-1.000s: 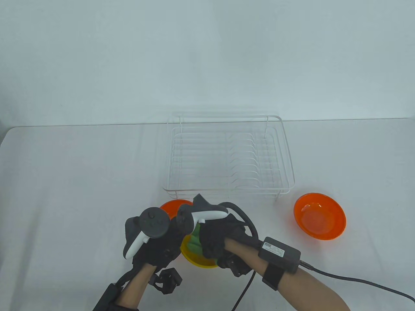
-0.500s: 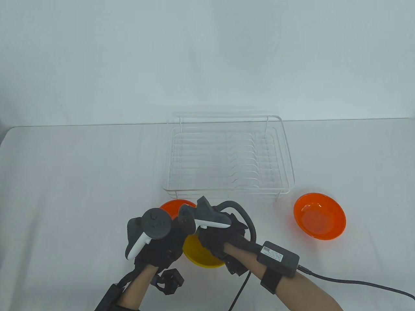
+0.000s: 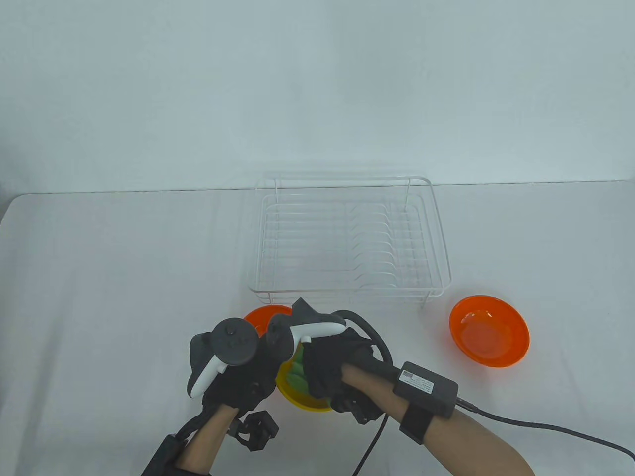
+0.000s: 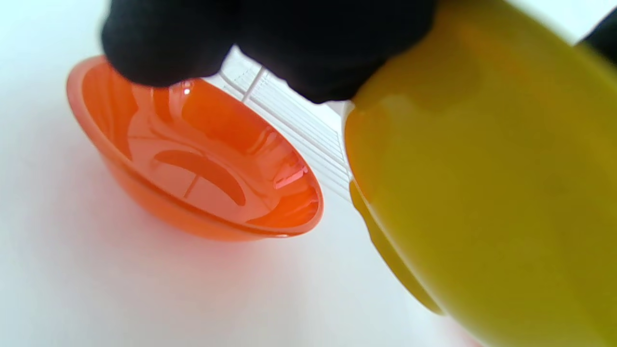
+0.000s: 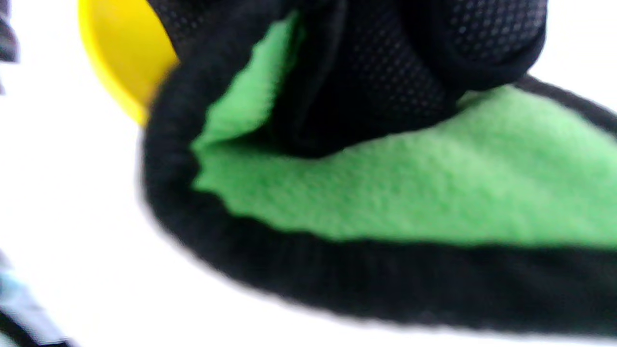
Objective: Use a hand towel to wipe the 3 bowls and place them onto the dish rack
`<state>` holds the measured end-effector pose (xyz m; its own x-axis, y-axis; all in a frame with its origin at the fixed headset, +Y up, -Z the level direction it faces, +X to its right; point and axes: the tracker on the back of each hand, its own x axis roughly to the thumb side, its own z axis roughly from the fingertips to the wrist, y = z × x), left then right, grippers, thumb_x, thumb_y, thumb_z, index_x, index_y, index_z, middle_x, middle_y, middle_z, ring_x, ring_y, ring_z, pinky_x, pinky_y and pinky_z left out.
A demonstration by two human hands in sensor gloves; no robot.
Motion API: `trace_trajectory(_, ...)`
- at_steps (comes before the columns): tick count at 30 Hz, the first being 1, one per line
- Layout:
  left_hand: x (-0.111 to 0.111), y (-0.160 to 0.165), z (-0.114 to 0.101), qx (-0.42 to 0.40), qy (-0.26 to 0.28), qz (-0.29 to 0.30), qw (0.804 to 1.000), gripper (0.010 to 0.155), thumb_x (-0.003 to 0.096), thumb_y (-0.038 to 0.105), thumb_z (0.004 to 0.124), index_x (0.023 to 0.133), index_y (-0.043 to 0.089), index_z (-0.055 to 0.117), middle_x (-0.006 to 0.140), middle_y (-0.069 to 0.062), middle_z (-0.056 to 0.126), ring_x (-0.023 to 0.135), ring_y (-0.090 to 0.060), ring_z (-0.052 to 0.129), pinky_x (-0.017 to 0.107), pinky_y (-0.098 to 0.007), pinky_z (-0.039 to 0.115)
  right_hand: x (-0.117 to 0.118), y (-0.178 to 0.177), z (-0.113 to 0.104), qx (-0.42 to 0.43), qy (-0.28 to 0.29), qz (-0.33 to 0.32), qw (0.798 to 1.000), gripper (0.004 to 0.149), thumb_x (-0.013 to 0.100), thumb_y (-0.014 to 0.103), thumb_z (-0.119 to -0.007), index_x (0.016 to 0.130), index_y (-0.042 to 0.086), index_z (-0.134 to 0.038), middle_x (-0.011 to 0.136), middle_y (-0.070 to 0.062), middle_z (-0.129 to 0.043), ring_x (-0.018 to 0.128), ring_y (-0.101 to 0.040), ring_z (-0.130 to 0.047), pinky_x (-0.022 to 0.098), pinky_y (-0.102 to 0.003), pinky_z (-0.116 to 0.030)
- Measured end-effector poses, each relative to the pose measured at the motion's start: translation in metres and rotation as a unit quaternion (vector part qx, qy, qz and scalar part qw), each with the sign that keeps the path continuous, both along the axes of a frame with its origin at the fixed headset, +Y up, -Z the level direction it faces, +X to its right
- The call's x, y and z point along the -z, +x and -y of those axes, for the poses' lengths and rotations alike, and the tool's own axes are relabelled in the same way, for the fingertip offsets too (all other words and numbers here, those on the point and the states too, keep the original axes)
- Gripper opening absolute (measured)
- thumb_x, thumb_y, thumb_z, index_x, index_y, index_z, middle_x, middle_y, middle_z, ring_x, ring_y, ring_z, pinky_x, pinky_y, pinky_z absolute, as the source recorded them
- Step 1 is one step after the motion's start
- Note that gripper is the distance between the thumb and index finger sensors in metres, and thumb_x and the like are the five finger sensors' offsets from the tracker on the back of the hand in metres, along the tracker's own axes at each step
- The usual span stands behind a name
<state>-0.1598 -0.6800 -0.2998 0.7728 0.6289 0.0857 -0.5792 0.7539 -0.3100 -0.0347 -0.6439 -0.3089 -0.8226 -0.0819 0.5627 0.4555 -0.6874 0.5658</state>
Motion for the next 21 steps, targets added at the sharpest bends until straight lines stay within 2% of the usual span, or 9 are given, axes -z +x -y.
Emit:
trace_trajectory(1,0.0,-0.001,0.0,-0.001,-0.001,0.0,1.0,0.05,0.0583,0.035,0.063,0.099,0.005,0.063,0.054,-0.008,0.088,0.02,-0.003,0.092,0.03,-0.032,0.086,-0.001,-0.001,0.0,-0.029,0.039,-0.003,0.999,0.046,0.051,0.032,-0.082,0.084,0.0,-0.082,0.058,-0.019,-0.098,0.038,-0.022,-0.1,0.035,-0.044,-0.085)
trace_trajectory(4,0.0,-0.001,0.0,0.0,0.0,0.0,1.0,0.051,0.0584,0.034,0.063,0.099,0.005,0.062,0.054,-0.008,0.088,0.02,-0.003,0.092,0.03,-0.032,0.086,0.002,0.0,0.001,-0.054,0.096,0.007,0.994,0.047,0.053,0.032,-0.08,0.086,-0.001,-0.079,0.059,-0.019,-0.096,0.04,-0.022,-0.099,0.036,-0.044,-0.085)
trace_trajectory(6,-0.001,0.0,-0.001,0.003,0.004,0.001,1.0,0.051,0.0583,0.034,0.063,0.099,0.004,0.063,0.053,-0.009,0.088,0.019,-0.003,0.092,0.03,-0.032,0.086,0.005,0.001,0.002,-0.049,0.108,0.018,0.993,0.047,0.054,0.032,-0.078,0.088,-0.001,-0.077,0.061,-0.018,-0.096,0.042,-0.021,-0.1,0.037,-0.043,-0.085)
trace_trajectory(9,-0.001,0.002,0.0,0.002,0.001,0.003,1.0,0.051,0.0583,0.034,0.063,0.099,0.003,0.062,0.053,-0.008,0.088,0.019,-0.003,0.092,0.03,-0.032,0.086,0.009,0.004,0.0,-0.005,0.157,0.027,0.987,0.048,0.054,0.034,-0.076,0.088,-0.001,-0.075,0.062,-0.016,-0.096,0.043,-0.019,-0.1,0.037,-0.04,-0.086)
trace_trajectory(12,-0.001,0.002,0.001,0.006,0.002,0.003,1.0,0.051,0.0583,0.034,0.063,0.099,0.004,0.062,0.053,-0.008,0.088,0.019,-0.003,0.092,0.03,-0.031,0.086,0.011,0.01,0.0,0.091,0.157,0.059,0.982,0.05,0.054,0.034,-0.075,0.087,-0.003,-0.075,0.062,-0.016,-0.096,0.042,-0.019,-0.101,0.037,-0.04,-0.087)
trace_trajectory(14,-0.001,0.002,0.003,0.005,-0.003,0.003,1.0,0.051,0.0583,0.034,0.063,0.099,0.004,0.062,0.054,-0.008,0.088,0.019,-0.003,0.092,0.03,-0.031,0.086,0.014,0.015,0.002,0.167,0.114,0.084,0.976,0.051,0.054,0.034,-0.075,0.087,-0.004,-0.074,0.062,-0.016,-0.096,0.042,-0.018,-0.101,0.037,-0.04,-0.087)
trace_trajectory(16,-0.001,0.0,0.004,-0.003,-0.006,0.001,1.0,0.051,0.0583,0.035,0.063,0.099,0.004,0.062,0.053,-0.008,0.088,0.019,-0.003,0.092,0.03,-0.031,0.087,0.017,0.019,0.004,0.251,0.034,0.099,0.962,0.051,0.054,0.034,-0.075,0.087,-0.005,-0.074,0.061,-0.016,-0.096,0.042,-0.019,-0.101,0.036,-0.04,-0.086)
trace_trajectory(19,0.0,-0.004,0.005,-0.031,-0.016,-0.005,0.999,0.051,0.0581,0.034,0.063,0.099,0.004,0.062,0.053,-0.008,0.088,0.019,-0.003,0.093,0.03,-0.031,0.087,0.022,0.022,0.006,0.297,-0.065,0.108,0.947,0.051,0.054,0.033,-0.075,0.085,-0.007,-0.074,0.06,-0.017,-0.096,0.04,-0.019,-0.101,0.034,-0.04,-0.086)
trace_trajectory(21,0.0,-0.004,0.005,-0.037,-0.021,0.0,0.999,0.051,0.0581,0.034,0.063,0.099,0.004,0.063,0.053,-0.008,0.088,0.019,-0.003,0.093,0.03,-0.031,0.087,0.024,0.023,0.007,0.288,-0.11,0.099,0.946,0.05,0.054,0.033,-0.077,0.085,-0.006,-0.076,0.059,-0.017,-0.097,0.039,-0.019,-0.101,0.034,-0.041,-0.087)
